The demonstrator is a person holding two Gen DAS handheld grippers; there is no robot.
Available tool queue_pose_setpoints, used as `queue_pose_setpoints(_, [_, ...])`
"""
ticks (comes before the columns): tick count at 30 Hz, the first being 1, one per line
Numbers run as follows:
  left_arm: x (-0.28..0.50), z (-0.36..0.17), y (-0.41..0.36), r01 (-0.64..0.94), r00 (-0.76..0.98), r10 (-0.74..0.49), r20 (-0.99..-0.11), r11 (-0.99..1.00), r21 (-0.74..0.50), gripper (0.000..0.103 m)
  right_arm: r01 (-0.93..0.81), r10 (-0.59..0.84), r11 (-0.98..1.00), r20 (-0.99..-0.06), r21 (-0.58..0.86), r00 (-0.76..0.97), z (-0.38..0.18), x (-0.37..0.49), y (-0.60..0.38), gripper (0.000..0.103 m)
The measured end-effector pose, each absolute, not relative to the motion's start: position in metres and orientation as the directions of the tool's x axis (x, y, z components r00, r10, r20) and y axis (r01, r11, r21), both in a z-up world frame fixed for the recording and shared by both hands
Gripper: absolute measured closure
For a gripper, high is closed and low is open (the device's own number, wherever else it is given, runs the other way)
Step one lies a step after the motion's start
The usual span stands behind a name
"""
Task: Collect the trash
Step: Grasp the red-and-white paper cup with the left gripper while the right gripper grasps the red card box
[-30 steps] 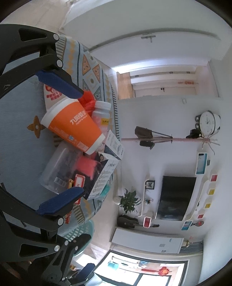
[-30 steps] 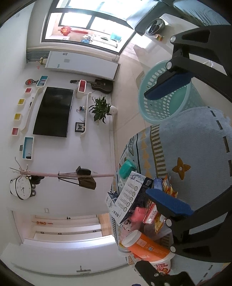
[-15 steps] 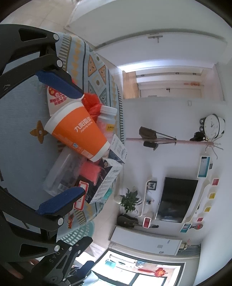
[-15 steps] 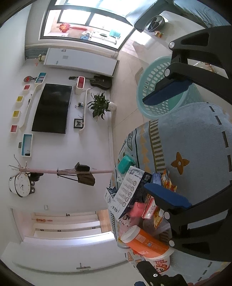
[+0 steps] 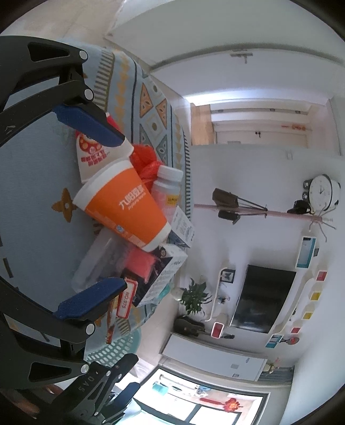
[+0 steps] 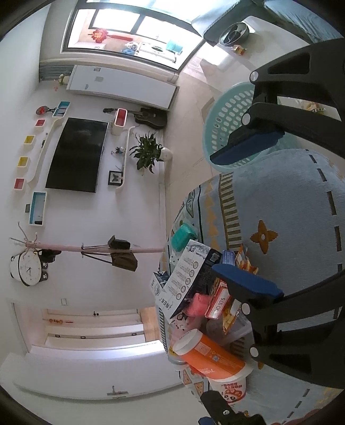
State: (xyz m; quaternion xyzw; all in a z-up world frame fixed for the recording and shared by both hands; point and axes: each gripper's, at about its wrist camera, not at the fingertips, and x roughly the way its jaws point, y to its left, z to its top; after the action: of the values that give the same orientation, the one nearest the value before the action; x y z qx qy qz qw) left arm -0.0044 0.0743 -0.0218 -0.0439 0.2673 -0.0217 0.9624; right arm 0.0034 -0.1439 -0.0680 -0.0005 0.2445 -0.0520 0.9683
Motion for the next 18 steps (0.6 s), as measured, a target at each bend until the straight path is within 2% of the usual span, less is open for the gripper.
queue_pose_setpoints(2, [-0.006,-0.023,0.082,0.012,0.854,-0.064,-0.516,0.995,-0.102,0.008,0.095,-0.090,0.995,-0.481,-0.013,0.872,-0.068,0.005,-0.144,0.031])
queue_pose_setpoints(5, [-0.007,-0.023,0.098,0.005,0.850,-0.063,-0.523,0.994,-0.111,0.009,0.089,-0.083,0.996,-0.488,-0.011,0.869,-0.068,0.007,-0.141,0.046])
queue_pose_setpoints(7, [-0.009,-0.023,0.116,-0.025,0.848,-0.040,-0.529,0.993,-0.116,0.010,0.077,-0.069,0.997,-0.493,-0.004,0.867,-0.068,0.009,-0.138,0.051])
queue_pose_setpoints(9, [-0.011,-0.024,0.133,-0.053,0.846,-0.022,-0.533,0.991,-0.125,0.010,0.065,-0.054,0.998,-0.495,0.006,0.867,-0.067,0.010,-0.135,0.063])
queue_pose_setpoints(12, [-0.009,-0.026,0.160,-0.091,0.835,-0.011,-0.551,0.983,-0.159,0.011,0.047,-0.032,0.999,-0.494,0.018,0.869,-0.065,0.014,-0.127,0.065])
queue_pose_setpoints(17, [0.009,-0.039,0.189,-0.083,0.779,-0.079,-0.623,0.970,-0.227,0.016,-0.007,0.033,0.998,-0.489,0.054,0.871,-0.060,0.022,-0.113,0.065])
queue_pose_setpoints(18, [0.014,-0.045,0.193,-0.076,0.761,-0.105,-0.640,0.965,-0.250,0.022,-0.012,0.039,0.998,-0.486,0.059,0.873,-0.058,0.022,-0.111,0.065])
